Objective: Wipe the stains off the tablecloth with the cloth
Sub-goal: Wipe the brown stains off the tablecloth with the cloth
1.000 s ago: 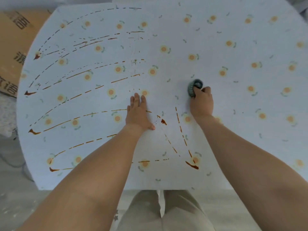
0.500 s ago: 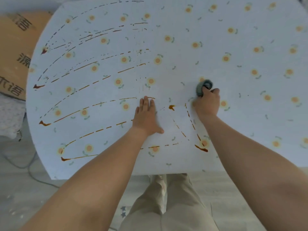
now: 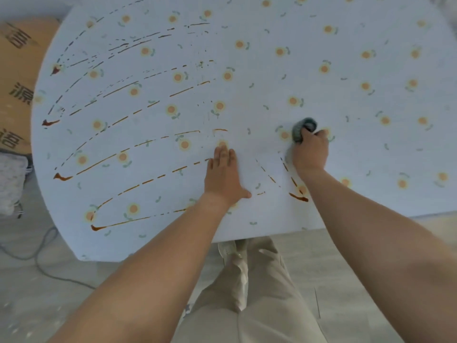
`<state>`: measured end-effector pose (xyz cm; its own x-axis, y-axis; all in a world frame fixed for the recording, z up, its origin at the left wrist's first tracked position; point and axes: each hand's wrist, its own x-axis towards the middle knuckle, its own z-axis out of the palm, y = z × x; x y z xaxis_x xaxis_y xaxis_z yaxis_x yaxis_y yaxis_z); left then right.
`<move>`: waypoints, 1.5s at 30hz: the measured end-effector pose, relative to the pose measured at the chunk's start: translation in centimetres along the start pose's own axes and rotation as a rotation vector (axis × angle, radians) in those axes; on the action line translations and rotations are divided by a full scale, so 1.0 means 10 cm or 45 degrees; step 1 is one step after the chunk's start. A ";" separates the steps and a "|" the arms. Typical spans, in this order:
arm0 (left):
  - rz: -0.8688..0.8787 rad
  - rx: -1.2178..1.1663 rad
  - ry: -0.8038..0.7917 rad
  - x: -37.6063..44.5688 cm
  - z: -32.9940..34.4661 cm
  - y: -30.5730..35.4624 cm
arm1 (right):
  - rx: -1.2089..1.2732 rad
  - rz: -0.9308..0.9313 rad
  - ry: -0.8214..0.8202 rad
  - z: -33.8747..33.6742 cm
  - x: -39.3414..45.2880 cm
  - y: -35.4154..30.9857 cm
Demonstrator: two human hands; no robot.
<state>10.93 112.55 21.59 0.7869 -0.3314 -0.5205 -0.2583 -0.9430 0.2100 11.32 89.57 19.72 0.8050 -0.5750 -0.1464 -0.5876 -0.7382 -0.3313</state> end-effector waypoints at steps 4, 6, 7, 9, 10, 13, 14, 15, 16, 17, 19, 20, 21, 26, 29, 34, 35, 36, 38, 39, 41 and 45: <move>-0.013 -0.026 -0.064 -0.05 0.09 -0.02 | 0.068 -0.250 -0.128 0.19 -0.55 -0.44; -0.022 -0.044 -0.055 -0.05 0.11 -0.03 | 0.019 -0.600 -0.302 0.29 -0.84 -0.57; -0.029 -0.060 -0.045 -0.05 0.11 -0.03 | -0.033 -0.760 -0.361 0.29 -0.88 -0.56; -0.034 -0.081 -0.021 -0.05 0.13 0.00 | -0.089 -0.914 -0.345 0.22 -0.77 -0.40; -0.035 -0.083 -0.013 -0.05 0.13 0.01 | -0.125 -0.889 -0.301 0.17 -0.67 -0.28; -0.054 -0.094 0.000 -0.06 0.14 0.03 | -0.107 -0.431 -0.100 0.02 -0.44 0.21; -0.058 -0.098 0.005 -0.06 0.13 0.03 | -0.051 -0.236 -0.051 0.00 -0.44 0.32; -0.062 -0.101 0.004 -0.07 0.13 0.04 | 0.014 -0.104 -0.013 -0.01 -0.50 0.36; -0.064 -0.103 0.004 -0.07 0.12 0.03 | 0.044 -0.039 -0.006 0.01 -0.59 0.31; -0.070 -0.097 0.011 -0.08 0.12 0.02 | 0.064 -0.051 -0.030 0.04 -0.70 0.23; -0.081 -0.045 0.053 -0.18 0.16 0.06 | 0.101 -0.284 -0.130 0.11 -0.99 0.06; -0.073 -0.017 0.080 -0.26 0.19 0.09 | 0.099 -0.477 -0.214 0.15 -1.13 -0.01; -0.057 0.002 0.101 -0.36 0.25 0.14 | 0.062 -0.672 -0.304 0.17 -1.25 -0.03; -0.051 -0.060 0.054 -0.66 0.55 0.44 | -0.066 -0.655 -0.154 0.02 -1.10 0.51; -0.119 -0.100 0.072 -0.67 0.61 0.50 | 0.028 -0.172 -0.011 -0.09 -1.06 0.82; -0.116 -0.112 0.070 -0.71 0.62 0.50 | 0.135 -0.402 -0.091 0.10 -1.49 0.54; -0.117 -0.120 0.066 -0.70 0.61 0.49 | 0.115 -0.525 -0.169 0.14 -1.58 0.50; -0.120 -0.127 0.066 -0.70 0.61 0.49 | 0.064 -0.642 -0.227 0.14 -1.62 0.49; -0.135 -0.133 0.069 -0.69 0.61 0.52 | -0.037 -0.773 -0.226 0.07 -1.56 0.63; -0.143 -0.133 0.069 -0.69 0.60 0.53 | -0.047 -0.730 -0.185 0.02 -1.50 0.75; -0.149 -0.129 0.070 -0.68 0.60 0.54 | -0.015 -0.448 -0.063 -0.08 -1.39 1.02; -0.131 -0.119 0.064 -0.74 0.61 0.53 | 0.072 -0.061 0.016 -0.15 -1.51 1.15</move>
<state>0.32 109.84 21.55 0.8343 -0.2288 -0.5015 -0.1232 -0.9642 0.2349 -7.77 89.20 19.55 0.8309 -0.5438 -0.1176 -0.5423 -0.7443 -0.3898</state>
